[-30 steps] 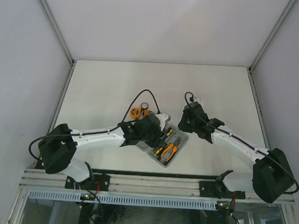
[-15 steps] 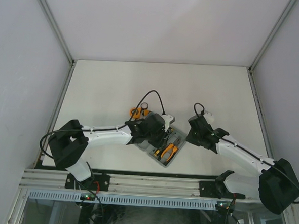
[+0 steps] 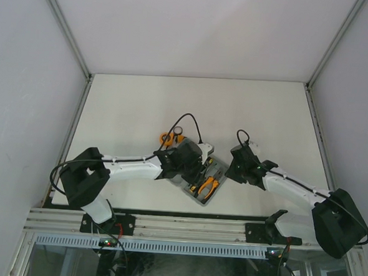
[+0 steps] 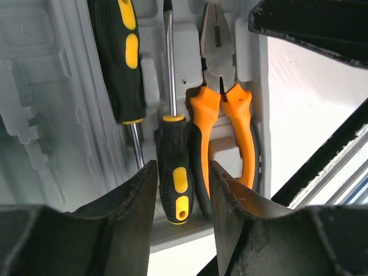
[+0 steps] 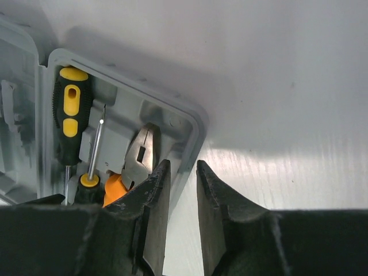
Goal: Sort the tools into containers
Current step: Adjust the storage box at the center of the board.
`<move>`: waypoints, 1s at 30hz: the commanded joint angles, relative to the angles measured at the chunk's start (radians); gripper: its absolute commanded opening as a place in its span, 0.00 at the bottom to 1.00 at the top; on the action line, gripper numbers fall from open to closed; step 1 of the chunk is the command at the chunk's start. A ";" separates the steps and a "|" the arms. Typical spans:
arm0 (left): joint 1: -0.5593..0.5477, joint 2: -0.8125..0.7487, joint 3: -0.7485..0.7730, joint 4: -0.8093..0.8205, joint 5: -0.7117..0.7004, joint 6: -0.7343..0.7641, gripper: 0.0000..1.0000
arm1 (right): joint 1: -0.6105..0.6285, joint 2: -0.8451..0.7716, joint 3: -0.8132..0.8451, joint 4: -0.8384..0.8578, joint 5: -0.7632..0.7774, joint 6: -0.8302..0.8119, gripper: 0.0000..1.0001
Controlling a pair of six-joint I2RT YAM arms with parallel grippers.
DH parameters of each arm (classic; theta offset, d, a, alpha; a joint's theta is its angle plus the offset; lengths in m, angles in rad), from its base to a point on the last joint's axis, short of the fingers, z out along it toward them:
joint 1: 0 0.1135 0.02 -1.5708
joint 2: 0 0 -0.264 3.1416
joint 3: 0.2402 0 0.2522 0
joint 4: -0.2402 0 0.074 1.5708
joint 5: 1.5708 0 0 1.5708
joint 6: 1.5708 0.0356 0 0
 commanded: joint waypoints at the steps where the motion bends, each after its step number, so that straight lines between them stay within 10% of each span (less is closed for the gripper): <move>1: 0.005 -0.005 -0.042 0.043 0.019 0.000 0.44 | -0.018 0.047 0.003 0.095 -0.029 -0.014 0.24; 30: -0.039 -0.045 -0.103 0.054 -0.005 -0.119 0.32 | -0.056 0.039 0.087 0.069 0.030 -0.168 0.24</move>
